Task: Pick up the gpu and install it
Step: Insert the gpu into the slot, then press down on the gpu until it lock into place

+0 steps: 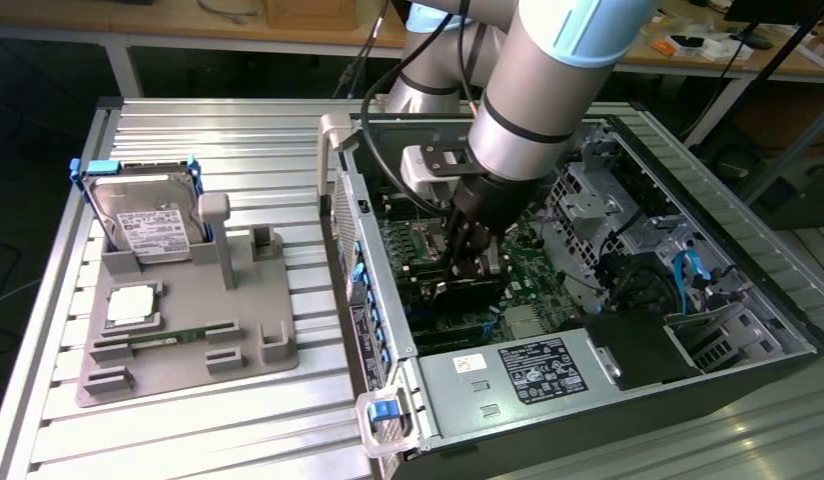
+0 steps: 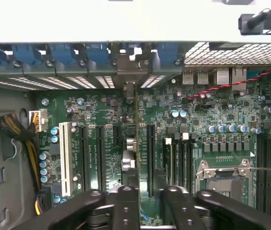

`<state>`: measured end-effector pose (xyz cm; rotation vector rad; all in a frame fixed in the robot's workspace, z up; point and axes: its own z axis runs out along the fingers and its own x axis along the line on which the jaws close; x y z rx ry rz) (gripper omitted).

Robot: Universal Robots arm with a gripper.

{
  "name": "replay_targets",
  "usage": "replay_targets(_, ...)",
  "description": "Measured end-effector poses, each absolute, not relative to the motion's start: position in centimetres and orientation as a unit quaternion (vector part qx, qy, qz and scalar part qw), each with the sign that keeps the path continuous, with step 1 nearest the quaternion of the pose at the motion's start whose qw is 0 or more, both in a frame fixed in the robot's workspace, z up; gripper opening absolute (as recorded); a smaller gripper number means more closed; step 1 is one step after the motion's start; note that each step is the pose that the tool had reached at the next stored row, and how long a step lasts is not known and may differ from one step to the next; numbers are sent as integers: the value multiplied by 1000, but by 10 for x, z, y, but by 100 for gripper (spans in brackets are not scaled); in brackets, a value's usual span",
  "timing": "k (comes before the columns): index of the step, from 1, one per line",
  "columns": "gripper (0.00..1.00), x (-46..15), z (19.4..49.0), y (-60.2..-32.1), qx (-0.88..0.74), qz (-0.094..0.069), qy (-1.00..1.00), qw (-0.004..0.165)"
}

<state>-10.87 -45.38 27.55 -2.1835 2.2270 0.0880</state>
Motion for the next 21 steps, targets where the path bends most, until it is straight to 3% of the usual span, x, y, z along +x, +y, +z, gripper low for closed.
replay_targets(4,11,-109,275,-452,-700,28,714,11)
replay_targets(21,11,-109,275,-452,-700,29,714,11)
